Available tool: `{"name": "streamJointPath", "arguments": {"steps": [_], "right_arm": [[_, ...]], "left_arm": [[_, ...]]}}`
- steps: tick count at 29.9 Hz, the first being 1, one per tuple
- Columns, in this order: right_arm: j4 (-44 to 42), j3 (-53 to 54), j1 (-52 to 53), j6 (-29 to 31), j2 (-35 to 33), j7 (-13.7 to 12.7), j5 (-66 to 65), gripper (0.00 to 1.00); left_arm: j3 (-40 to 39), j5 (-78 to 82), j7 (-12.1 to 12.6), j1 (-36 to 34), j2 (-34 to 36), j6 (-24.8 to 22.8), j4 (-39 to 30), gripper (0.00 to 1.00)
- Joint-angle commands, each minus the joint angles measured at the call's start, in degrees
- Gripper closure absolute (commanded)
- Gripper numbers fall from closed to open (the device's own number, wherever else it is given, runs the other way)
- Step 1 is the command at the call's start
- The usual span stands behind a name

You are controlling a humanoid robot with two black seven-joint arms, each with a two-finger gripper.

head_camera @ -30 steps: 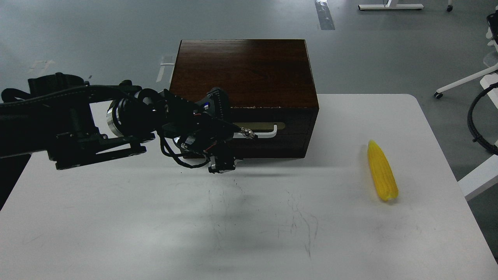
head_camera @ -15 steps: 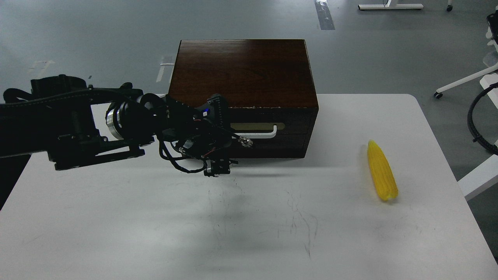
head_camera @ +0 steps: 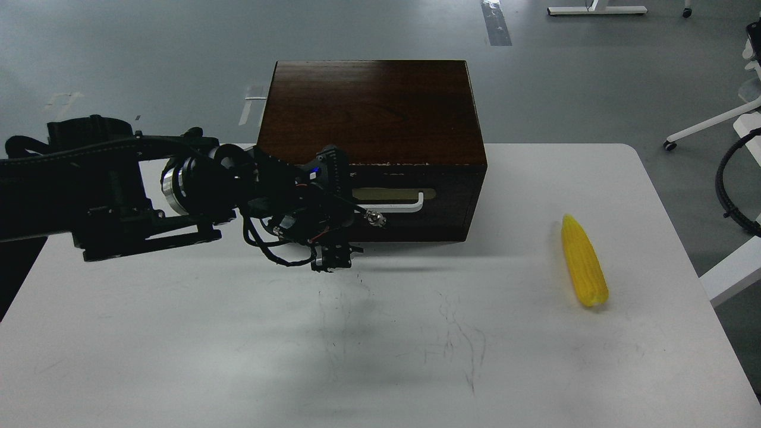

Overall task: Put corn in drawer with both arms
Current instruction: 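Hook the left gripper fingers around the white drawer handle, then pull the drawer handle toward the robot with the left gripper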

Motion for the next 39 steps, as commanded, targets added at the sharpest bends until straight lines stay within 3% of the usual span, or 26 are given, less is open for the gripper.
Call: {"name": "streamJointPath", "arguments": {"steps": [1,8,24,30,39], "right_arm": [[-0.27,0.00,0.05,0.00,-0.33,0.00,0.00,0.00],[-2.11,0.00,0.05,0.00,-0.33,0.00,0.00,0.00],[-3.61,0.00,0.23,0.00,-0.42,0.00,0.00,0.00],[-3.61,0.00,0.23,0.00,-0.42,0.00,0.00,0.00],[-3.61,0.00,0.14,0.00,-0.42,0.00,0.00,0.00]], "left_arm": [[-0.05,-0.04,-1.03,-0.11,-0.09,0.00,-0.14,0.17],[-0.06,-0.30,-2.78,-1.08,-0.09,0.00,-1.10,0.15],[0.03,-0.74,-3.31,-1.17,-0.09,0.00,-1.89,0.11],[0.03,-0.74,-6.48,-1.17,0.00,0.00,-2.33,0.10],[-0.14,-2.40,-6.83,-1.08,0.00,0.00,-3.65,0.10]]}}
